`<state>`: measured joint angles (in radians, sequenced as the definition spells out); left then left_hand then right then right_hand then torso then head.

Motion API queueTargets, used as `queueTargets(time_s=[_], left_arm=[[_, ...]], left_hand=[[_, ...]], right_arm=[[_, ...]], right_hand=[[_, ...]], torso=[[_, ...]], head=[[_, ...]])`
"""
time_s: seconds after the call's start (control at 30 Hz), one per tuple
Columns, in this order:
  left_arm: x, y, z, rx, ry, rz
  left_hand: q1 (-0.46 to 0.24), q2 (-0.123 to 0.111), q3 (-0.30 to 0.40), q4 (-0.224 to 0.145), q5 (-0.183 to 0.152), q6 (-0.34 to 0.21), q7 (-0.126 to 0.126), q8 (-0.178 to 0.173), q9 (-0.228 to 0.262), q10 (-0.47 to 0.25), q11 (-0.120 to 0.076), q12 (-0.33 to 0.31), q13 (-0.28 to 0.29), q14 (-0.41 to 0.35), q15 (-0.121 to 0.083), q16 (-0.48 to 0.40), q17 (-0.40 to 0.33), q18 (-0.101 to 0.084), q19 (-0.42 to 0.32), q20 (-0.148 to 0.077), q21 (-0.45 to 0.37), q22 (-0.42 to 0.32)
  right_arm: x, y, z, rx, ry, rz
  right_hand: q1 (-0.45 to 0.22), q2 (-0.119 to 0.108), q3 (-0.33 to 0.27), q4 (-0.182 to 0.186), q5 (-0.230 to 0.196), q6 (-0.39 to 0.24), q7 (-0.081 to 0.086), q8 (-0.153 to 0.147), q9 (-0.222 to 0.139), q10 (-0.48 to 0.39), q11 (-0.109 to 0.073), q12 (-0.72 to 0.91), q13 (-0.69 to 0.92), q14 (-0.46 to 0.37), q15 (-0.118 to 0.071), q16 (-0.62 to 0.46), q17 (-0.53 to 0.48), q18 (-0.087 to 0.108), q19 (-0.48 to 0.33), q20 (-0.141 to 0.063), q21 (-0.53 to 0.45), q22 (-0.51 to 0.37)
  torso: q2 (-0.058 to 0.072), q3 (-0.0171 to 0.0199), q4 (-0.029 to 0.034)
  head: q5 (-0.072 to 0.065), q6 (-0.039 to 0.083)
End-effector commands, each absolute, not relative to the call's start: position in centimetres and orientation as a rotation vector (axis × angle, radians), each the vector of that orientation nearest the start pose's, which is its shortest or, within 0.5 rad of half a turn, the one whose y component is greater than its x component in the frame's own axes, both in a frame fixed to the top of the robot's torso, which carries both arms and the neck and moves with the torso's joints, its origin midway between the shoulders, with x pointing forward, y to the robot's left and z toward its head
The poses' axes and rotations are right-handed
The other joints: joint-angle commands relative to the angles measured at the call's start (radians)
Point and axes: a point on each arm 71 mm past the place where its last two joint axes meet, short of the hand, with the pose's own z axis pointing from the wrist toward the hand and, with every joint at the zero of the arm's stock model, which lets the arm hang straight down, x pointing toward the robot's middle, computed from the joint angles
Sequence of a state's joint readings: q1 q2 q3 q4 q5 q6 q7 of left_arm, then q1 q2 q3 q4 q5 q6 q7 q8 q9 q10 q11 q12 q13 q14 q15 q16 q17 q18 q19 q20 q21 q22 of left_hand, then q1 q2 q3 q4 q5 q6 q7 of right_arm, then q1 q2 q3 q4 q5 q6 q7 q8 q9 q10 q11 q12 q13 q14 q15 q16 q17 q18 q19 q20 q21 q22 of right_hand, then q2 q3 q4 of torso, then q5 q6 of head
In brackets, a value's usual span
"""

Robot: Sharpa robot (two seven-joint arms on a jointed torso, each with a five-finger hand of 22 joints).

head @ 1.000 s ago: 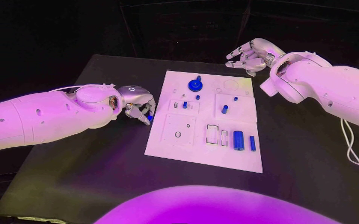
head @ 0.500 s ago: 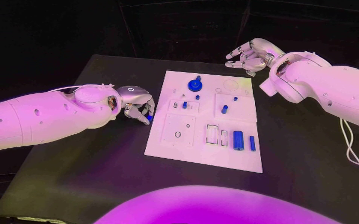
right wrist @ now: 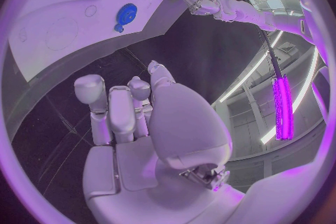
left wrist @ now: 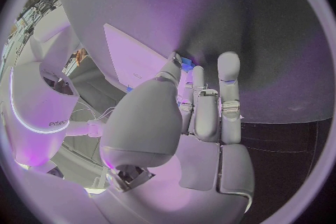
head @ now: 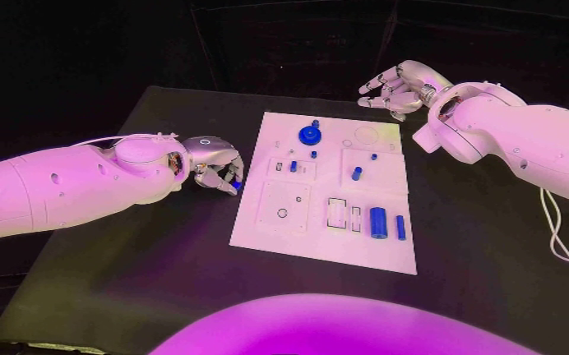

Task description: Assemble the parts on the task board

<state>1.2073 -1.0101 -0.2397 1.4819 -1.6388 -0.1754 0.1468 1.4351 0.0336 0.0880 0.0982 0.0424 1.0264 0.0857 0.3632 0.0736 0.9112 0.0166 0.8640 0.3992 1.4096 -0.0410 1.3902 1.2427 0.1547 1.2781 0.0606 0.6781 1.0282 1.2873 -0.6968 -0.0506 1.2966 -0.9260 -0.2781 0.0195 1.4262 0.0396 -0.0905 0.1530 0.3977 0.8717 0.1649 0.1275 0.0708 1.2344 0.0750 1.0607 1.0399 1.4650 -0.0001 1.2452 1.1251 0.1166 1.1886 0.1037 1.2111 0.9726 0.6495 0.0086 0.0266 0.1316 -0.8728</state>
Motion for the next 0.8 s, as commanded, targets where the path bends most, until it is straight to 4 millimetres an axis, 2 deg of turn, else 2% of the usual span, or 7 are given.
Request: queueTargets(time_s=[0.03, 0.53, 0.6, 0.63, 0.73, 0.77, 0.8], left_arm=[[44.17, 28.35, -25.57, 0.516, 1.893, -0.575], [44.14, 28.13, -25.13, 0.501, 1.854, -0.610], [44.16, 28.13, -25.06, 0.498, 1.849, -0.610], [44.17, 28.14, -25.04, 0.497, 1.847, -0.609], [44.21, 28.20, -24.98, 0.494, 1.844, -0.607], [44.22, 28.22, -24.96, 0.493, 1.843, -0.606], [44.23, 28.23, -24.94, 0.492, 1.842, -0.605]], left_hand=[[0.078, 0.088, 0.019, 0.001, 0.005, -0.007, 0.002, -0.006, 0.003, 0.001, 0.006, -0.013, -0.009, -0.009, 0.001, -0.005, -0.003, 0.005, -0.010, 0.001, -0.006, -0.002], [0.060, 0.067, 0.134, 0.019, 0.005, -0.005, 0.009, -0.023, -0.004, 0.018, 0.013, -0.060, -0.042, -0.009, 0.006, -0.010, -0.008, 0.008, -0.010, 0.007, -0.020, -0.005], [0.053, 0.058, 0.163, 0.024, 0.005, -0.005, 0.010, -0.026, -0.005, 0.019, 0.014, -0.063, -0.044, -0.006, 0.007, -0.007, -0.004, 0.007, -0.007, 0.008, -0.016, -0.001], [0.045, 0.046, 0.189, 0.028, 0.005, -0.003, 0.011, -0.028, -0.004, 0.021, 0.015, -0.064, -0.046, -0.004, 0.007, -0.005, -0.001, 0.006, -0.003, 0.008, -0.011, 0.003], [0.043, 0.044, 0.199, 0.029, 0.005, -0.003, 0.011, -0.029, -0.004, 0.022, 0.014, -0.064, -0.046, -0.003, 0.007, -0.004, 0.000, 0.006, -0.001, 0.008, -0.008, 0.005], [0.024, 0.018, 0.256, 0.035, 0.005, 0.001, 0.011, -0.031, -0.003, 0.025, 0.015, -0.064, -0.047, -0.002, 0.008, -0.005, 0.000, 0.006, 0.001, 0.009, -0.009, 0.007], [0.024, 0.017, 0.258, 0.036, 0.005, 0.001, 0.011, -0.031, -0.003, 0.026, 0.015, -0.064, -0.047, -0.002, 0.008, -0.005, 0.000, 0.006, 0.001, 0.009, -0.009, 0.007]], right_arm=[[54.04, -19.18, -15.87, 0.267, 1.697, 0.920], [54.05, -19.13, -15.89, 0.266, 1.697, 0.921], [54.06, -19.12, -15.89, 0.265, 1.698, 0.921], [54.06, -19.12, -15.90, 0.265, 1.698, 0.921], [54.06, -19.11, -15.90, 0.265, 1.698, 0.921], [54.06, -19.11, -15.90, 0.265, 1.698, 0.921], [54.06, -19.11, -15.91, 0.265, 1.698, 0.921]], right_hand=[[0.008, 0.001, -0.003, 0.003, 0.003, -0.008, 0.001, 0.007, -0.002, -0.002, -0.002, -0.003, 0.000, 0.019, -0.005, -0.002, 0.001, 0.007, 0.007, 0.002, -0.006, 0.000], [0.006, 0.002, -0.004, 0.006, 0.004, -0.008, 0.001, 0.006, -0.002, -0.003, -0.001, -0.005, -0.002, 0.018, -0.005, -0.004, -0.001, 0.007, 0.006, 0.002, -0.008, -0.001], [0.006, 0.002, -0.004, 0.006, 0.004, -0.008, 0.001, 0.006, -0.002, -0.004, -0.001, -0.005, -0.003, 0.018, -0.005, -0.004, -0.001, 0.007, 0.006, 0.002, -0.008, -0.001], [0.006, 0.002, -0.004, 0.006, 0.004, -0.008, 0.001, 0.006, -0.002, -0.004, -0.001, -0.005, -0.003, 0.018, -0.005, -0.004, -0.001, 0.007, 0.006, 0.002, -0.008, -0.001], [0.006, 0.002, -0.004, 0.006, 0.004, -0.008, 0.001, 0.006, -0.002, -0.004, -0.001, -0.005, -0.003, 0.018, -0.005, -0.004, -0.001, 0.007, 0.006, 0.002, -0.008, -0.001], [0.006, 0.002, -0.004, 0.006, 0.004, -0.008, 0.001, 0.006, -0.002, -0.004, -0.001, -0.005, -0.003, 0.018, -0.005, -0.004, -0.001, 0.007, 0.006, 0.002, -0.008, -0.001], [0.006, 0.002, -0.004, 0.006, 0.004, -0.008, 0.001, 0.006, -0.002, -0.004, -0.001, -0.005, -0.003, 0.018, -0.005, -0.004, -0.001, 0.007, 0.006, 0.002, -0.008, -0.001]], torso=[[0.000, 0.0002, -0.0002], [0.000, -0.0001, -0.0005], [0.000, 0.0000, -0.0015], [0.000, -0.0001, -0.0018], [0.000, -0.0003, -0.0012], [0.000, -0.0001, -0.0010], [0.000, -0.0001, -0.0011]], head=[[0.001, 0.000], [-0.001, 0.000], [-0.001, 0.000], [-0.001, 0.000], [-0.003, 0.000], [-0.002, 0.000], [-0.002, 0.000]])
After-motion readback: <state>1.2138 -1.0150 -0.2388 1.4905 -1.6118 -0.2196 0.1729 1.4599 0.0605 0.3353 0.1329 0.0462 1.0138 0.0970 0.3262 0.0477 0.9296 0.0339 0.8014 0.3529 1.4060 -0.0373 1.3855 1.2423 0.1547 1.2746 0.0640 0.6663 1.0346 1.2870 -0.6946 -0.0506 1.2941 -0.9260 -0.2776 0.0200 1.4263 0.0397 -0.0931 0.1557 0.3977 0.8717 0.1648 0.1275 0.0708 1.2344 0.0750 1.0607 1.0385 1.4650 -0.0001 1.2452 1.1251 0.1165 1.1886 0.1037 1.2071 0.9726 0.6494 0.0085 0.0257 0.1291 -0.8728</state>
